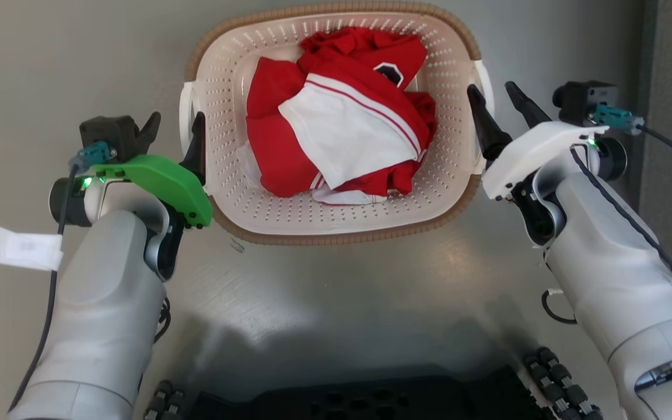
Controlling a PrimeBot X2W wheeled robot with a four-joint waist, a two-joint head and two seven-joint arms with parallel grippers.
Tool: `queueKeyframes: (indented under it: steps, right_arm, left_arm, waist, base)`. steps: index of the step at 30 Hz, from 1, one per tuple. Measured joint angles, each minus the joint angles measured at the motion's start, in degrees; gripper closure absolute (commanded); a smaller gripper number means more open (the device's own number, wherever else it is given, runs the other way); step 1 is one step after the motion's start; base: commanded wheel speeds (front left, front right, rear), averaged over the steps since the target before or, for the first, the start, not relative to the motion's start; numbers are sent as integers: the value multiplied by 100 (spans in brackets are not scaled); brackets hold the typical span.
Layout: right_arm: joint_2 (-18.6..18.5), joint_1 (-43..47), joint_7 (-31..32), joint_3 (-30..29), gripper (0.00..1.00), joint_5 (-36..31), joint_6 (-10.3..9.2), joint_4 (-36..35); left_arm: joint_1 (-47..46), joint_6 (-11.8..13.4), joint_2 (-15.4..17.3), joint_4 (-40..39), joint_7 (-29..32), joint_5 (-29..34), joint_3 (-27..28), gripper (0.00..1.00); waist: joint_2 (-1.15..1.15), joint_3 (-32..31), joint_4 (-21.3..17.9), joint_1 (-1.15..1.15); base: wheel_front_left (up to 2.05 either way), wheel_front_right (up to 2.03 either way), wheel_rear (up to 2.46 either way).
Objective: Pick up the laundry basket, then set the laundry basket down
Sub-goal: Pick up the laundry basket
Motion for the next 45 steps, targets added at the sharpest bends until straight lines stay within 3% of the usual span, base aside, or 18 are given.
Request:
queueKeyframes:
  steps: [7,24,25,26,27,28,29,30,45]
  right_arm:
    - [12,-330,162,343,0,8,0,281]
    - [18,-715,226,463,0,371,4,788]
    - [18,-725,225,481,0,386,5,806]
    - [19,-738,225,498,4,409,5,821]
    - [20,-754,224,514,36,427,5,832]
    - [21,-771,218,528,58,452,5,842]
    - [22,-793,215,546,85,461,5,849]
    - [23,-812,200,571,100,461,5,850]
    - [84,-805,88,922,100,699,-2,1049]
  left_arm:
    - [-291,-44,-1,265,178,-244,-234,0]
    - [-695,-48,-7,609,222,-645,-598,0]
    - [-702,-48,-7,613,222,-664,-633,9]
    - [-708,-48,-7,616,221,-710,-675,18]
    - [-719,-48,-7,621,221,-758,-713,54]
    - [-733,-48,-8,622,220,-797,-739,73]
    - [-754,-48,-8,621,219,-833,-766,100]
    - [-765,-48,-8,614,211,-893,-806,100]
    - [-755,-83,-58,710,162,-1395,-1368,100]
  waist:
    - [0,252,41,0]
    - [0,533,88,0]
    - [0,535,89,0]
    - [0,536,91,0]
    - [0,538,93,0]
    - [0,538,94,0]
    - [0,538,96,0]
    - [0,536,98,0]
    - [0,199,132,0]
  base:
    - [0,0,0]
    - [0,0,0]
    - [0,0,0]
    - [0,0,0]
    - [0,0,0]
    - [0,0,0]
    - [0,0,0]
    - [0,0,0]
    - [0,0,0]
